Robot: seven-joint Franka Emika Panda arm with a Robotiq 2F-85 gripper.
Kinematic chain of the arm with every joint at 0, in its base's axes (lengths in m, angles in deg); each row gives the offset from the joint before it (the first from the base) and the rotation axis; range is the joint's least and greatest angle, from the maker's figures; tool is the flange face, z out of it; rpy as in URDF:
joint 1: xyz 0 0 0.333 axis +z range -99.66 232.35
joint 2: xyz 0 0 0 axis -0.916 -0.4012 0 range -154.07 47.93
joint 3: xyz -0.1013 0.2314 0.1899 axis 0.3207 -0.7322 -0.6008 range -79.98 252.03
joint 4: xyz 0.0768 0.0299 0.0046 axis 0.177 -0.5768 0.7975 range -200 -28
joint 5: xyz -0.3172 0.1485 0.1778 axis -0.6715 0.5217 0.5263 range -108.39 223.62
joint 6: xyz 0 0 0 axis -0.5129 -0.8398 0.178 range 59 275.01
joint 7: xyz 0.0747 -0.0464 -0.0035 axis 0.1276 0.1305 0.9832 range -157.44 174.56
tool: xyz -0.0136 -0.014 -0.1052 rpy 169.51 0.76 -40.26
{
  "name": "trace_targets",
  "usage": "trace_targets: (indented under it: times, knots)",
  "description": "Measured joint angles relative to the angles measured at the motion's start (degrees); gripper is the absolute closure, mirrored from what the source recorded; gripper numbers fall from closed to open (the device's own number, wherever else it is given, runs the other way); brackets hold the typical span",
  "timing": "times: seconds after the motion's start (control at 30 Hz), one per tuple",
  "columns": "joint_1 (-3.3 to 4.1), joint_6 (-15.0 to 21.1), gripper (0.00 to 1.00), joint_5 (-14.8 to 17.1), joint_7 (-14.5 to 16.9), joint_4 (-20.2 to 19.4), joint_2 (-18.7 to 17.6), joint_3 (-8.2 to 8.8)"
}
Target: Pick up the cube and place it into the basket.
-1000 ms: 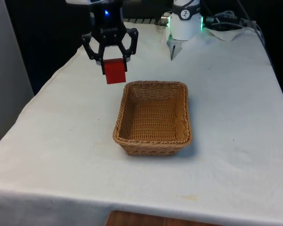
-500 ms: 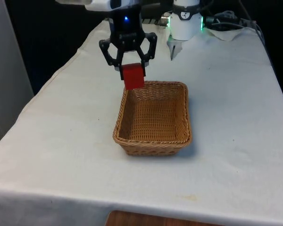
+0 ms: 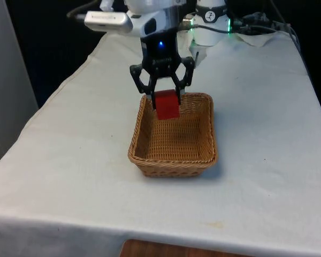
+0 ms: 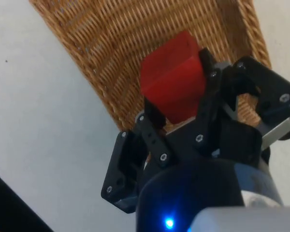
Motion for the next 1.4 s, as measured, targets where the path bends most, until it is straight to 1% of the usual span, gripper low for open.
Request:
trace_targets:
  times: [0.17,0.2,0.27,0.4,0.57,0.87,1.1,1.13,1.17,1.2,1.3,1.33,1.37,1.4]
  knots:
    - [0.0,2.6,0.99,0.1,-1.0,0.2,-2.3,-1.03]
    - [0.0,2.6,0.99,0.1,-1.0,0.2,-2.3,-1.03]
    - [0.0,3.7,0.99,0.1,-1.5,0.6,-3.6,-1.43]
    - [0.0,4.6,0.99,0.2,-1.8,0.9,-4.7,-1.83]
    - [-0.11,6.0,0.99,1.2,-1.8,0.9,-6.0,-2.58]
    - [-0.11,7.6,0.99,1.6,-1.9,0.9,-7.6,-2.86]
    - [-0.34,8.3,0.99,1.6,-1.9,0.8,-8.4,-2.86]
    - [-0.34,8.3,0.97,1.6,-1.9,0.8,-8.4,-2.86]
    - [-0.34,8.3,0.91,1.6,-1.9,0.8,-8.4,-2.86]
    - [-0.29,8.3,0.74,1.5,-1.9,0.8,-8.4,-2.86]
    - [-0.29,8.3,0.44,1.5,-1.9,0.8,-8.4,-2.86]
    - [-0.29,8.3,0.44,1.5,-1.9,0.8,-8.4,-2.86]
    - [-0.29,8.3,0.3,1.5,-1.9,0.8,-8.5,-2.86]
    - [-0.29,8.3,0.2,1.5,-1.9,0.8,-8.5,-2.86]
